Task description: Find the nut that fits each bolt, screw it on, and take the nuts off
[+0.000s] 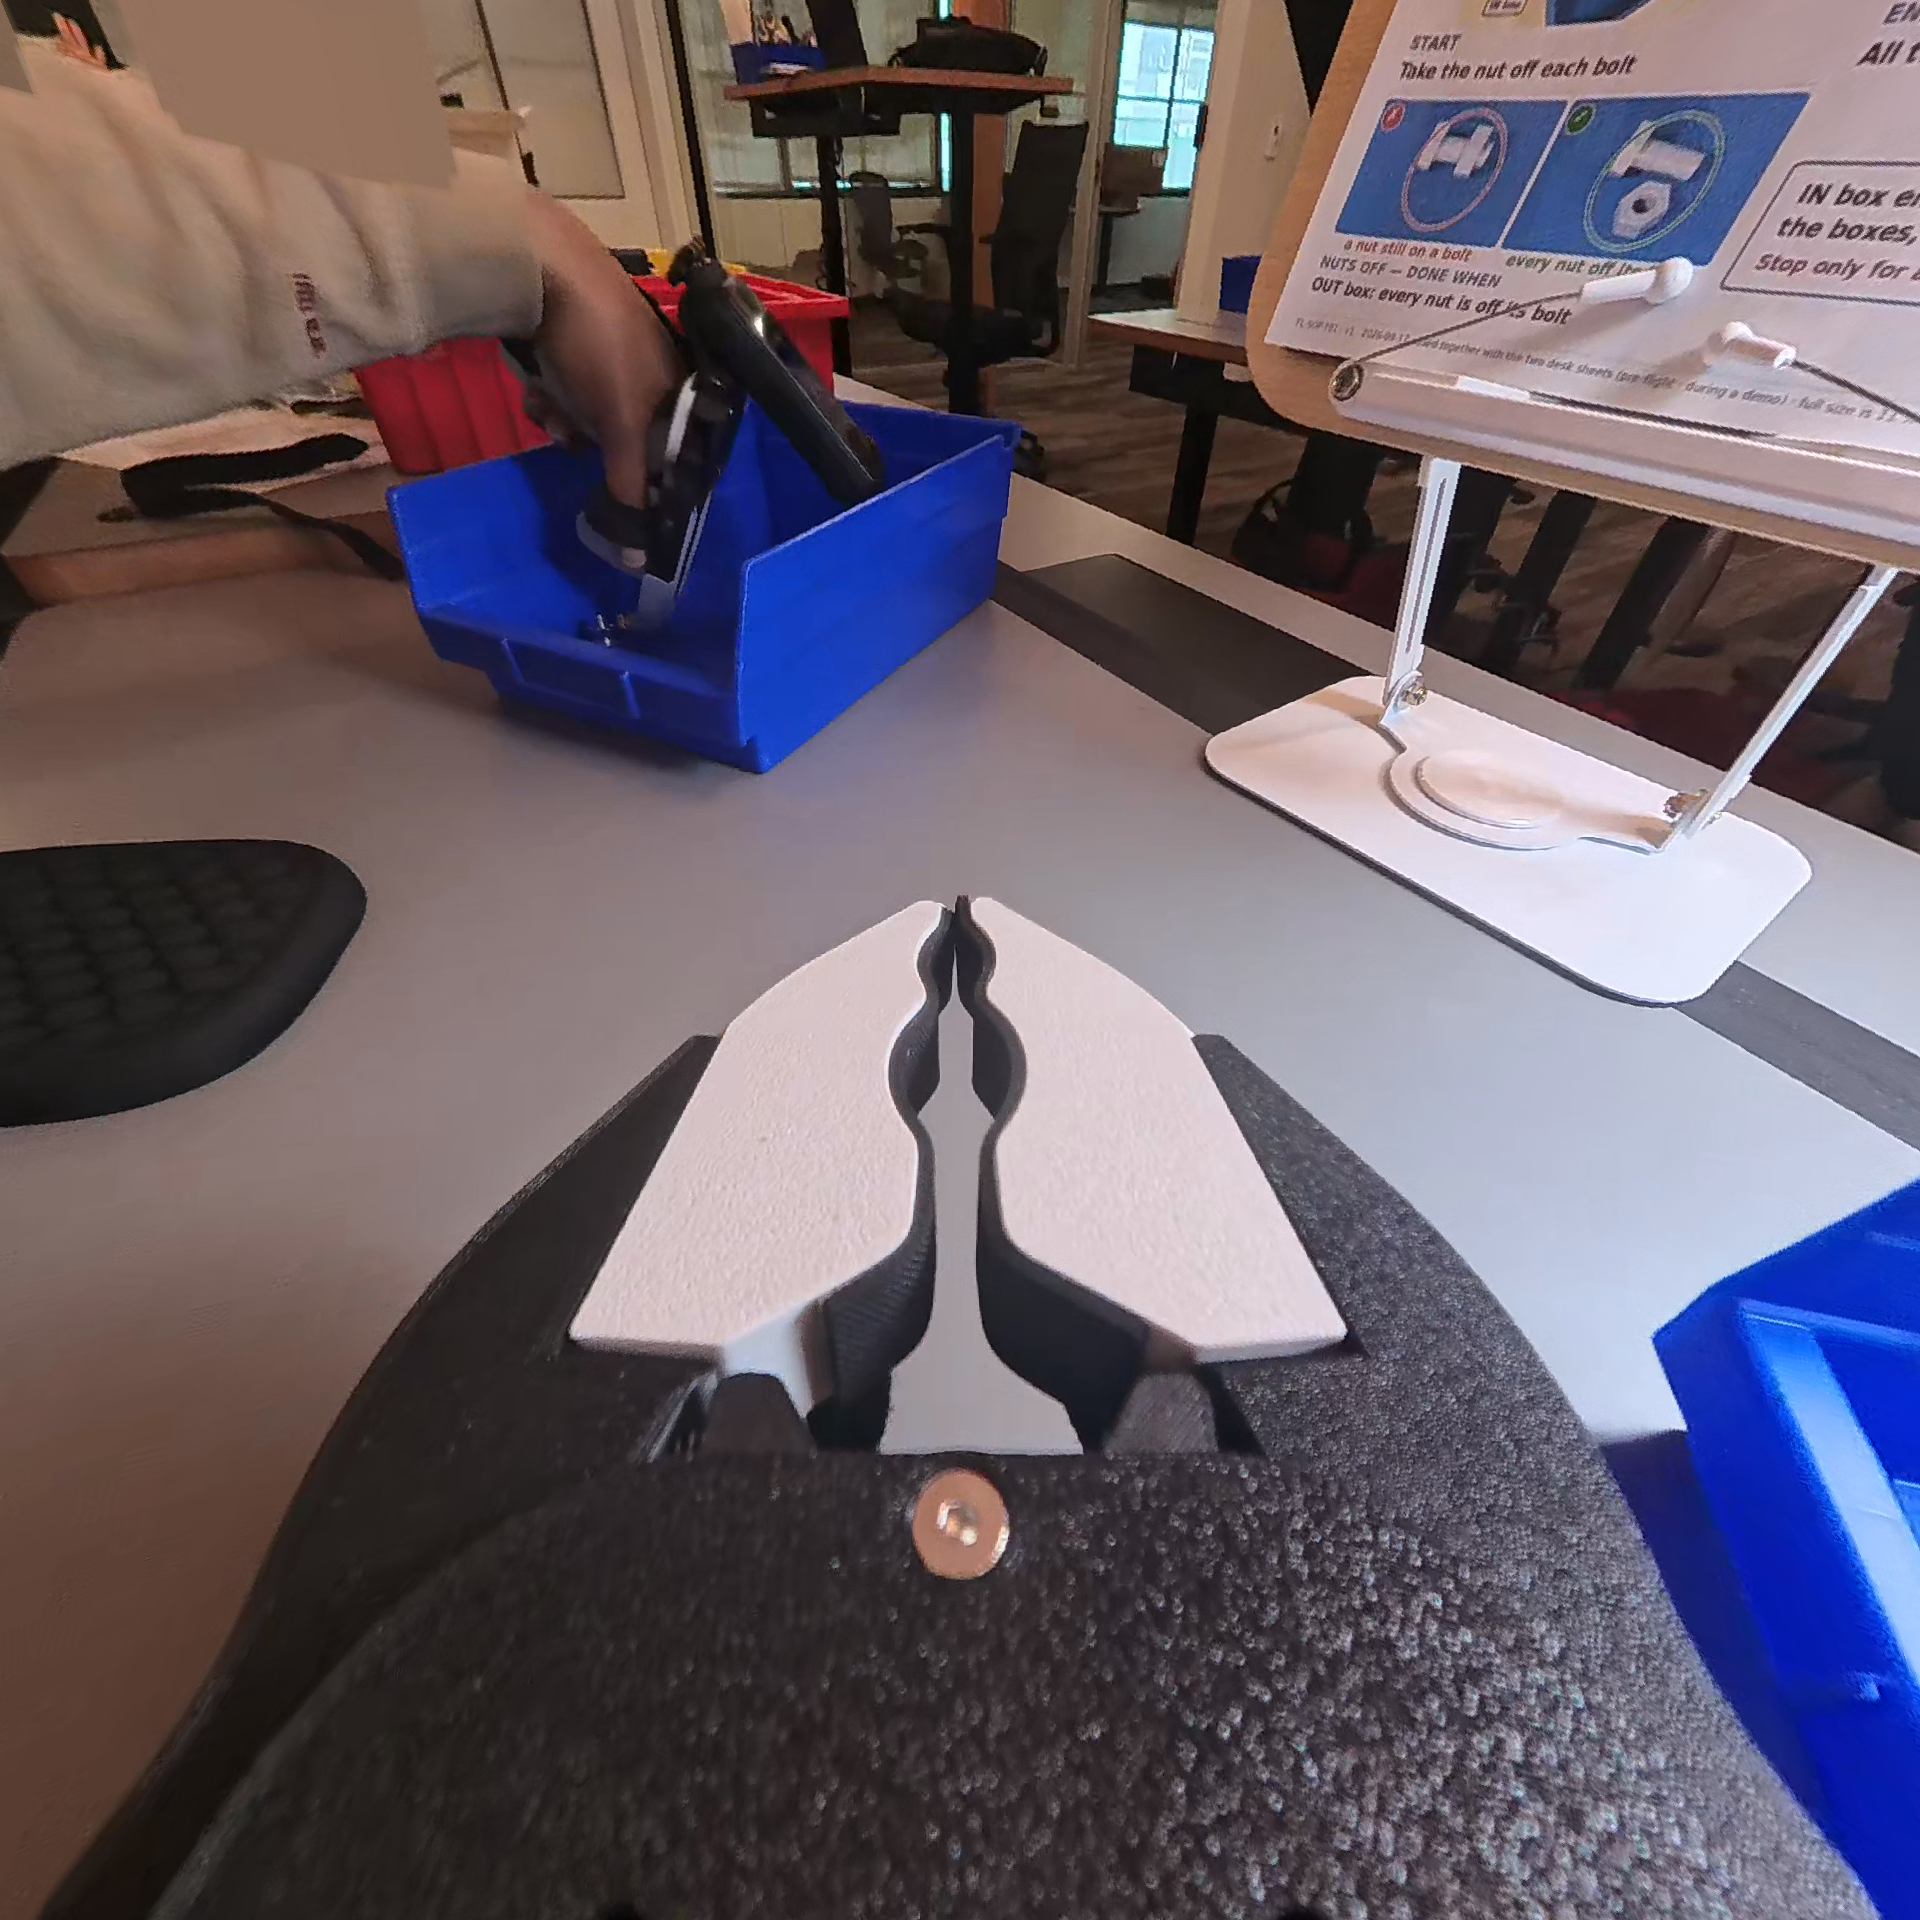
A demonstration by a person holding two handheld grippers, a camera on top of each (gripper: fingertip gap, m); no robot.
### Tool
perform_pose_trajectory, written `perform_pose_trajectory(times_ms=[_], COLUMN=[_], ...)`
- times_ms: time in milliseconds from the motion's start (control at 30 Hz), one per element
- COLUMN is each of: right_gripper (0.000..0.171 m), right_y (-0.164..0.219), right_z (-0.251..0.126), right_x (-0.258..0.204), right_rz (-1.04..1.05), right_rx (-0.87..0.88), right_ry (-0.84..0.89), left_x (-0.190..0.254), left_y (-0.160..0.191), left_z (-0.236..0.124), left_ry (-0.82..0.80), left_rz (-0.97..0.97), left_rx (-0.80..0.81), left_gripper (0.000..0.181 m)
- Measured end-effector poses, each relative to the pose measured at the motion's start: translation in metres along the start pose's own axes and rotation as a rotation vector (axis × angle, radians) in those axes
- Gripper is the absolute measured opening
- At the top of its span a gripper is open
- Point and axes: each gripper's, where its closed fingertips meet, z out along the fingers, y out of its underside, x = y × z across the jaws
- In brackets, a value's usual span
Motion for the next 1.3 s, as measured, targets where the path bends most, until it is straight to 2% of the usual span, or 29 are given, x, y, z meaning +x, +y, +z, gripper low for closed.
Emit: perform_pose_trajectory(times_ms=[267,367,467,600,733,867,1000,1100,1300], right_gripper=[0.000,0.000,0.000,0.000,0.000,0.004,0.015,0.022,0.017], right_y=[0.005,0.005,0.003,0.000,-0.003,-0.006,-0.003,0.000,-0.013], right_z=[0.001,0.000,-0.001,-0.001,0.002,0.009,0.021,0.028,0.026], right_x=[0.000,0.001,0.002,0.000,-0.011,-0.035,-0.068,-0.085,-0.089], right_rz=[-0.001,-0.001,-0.002,-0.015,-0.034,-0.054,-0.083,-0.098,-0.152], right_rx=[-0.024,-0.023,-0.014,-0.002,0.017,0.038,0.029,0.017,0.075], right_ry=[-0.012,-0.010,-0.005,-0.003,-0.029,-0.084,-0.150,-0.175,-0.126], left_x=[0.014,0.016,0.011,0.024,0.105,0.206,0.291,0.336,0.370], left_y=[0.012,0.008,-0.006,-0.032,-0.026,-0.013,-0.009,-0.010,-0.019], left_z=[0.006,0.002,-0.021,-0.093,-0.167,-0.193,-0.195,-0.196,-0.194], left_ry=[0.075,0.057,-0.004,-0.067,0.101,0.304,0.466,0.523,0.576], left_rz=[0.073,0.126,0.163,0.203,0.350,0.544,0.696,0.764,0.794], left_rx=[-0.135,-0.090,0.097,0.577,1.025,1.261,1.382,1.446,1.470], left_gripper=[0.015,0.013,0.013,0.012,0.012,0.012,0.012,0.012,0.012])
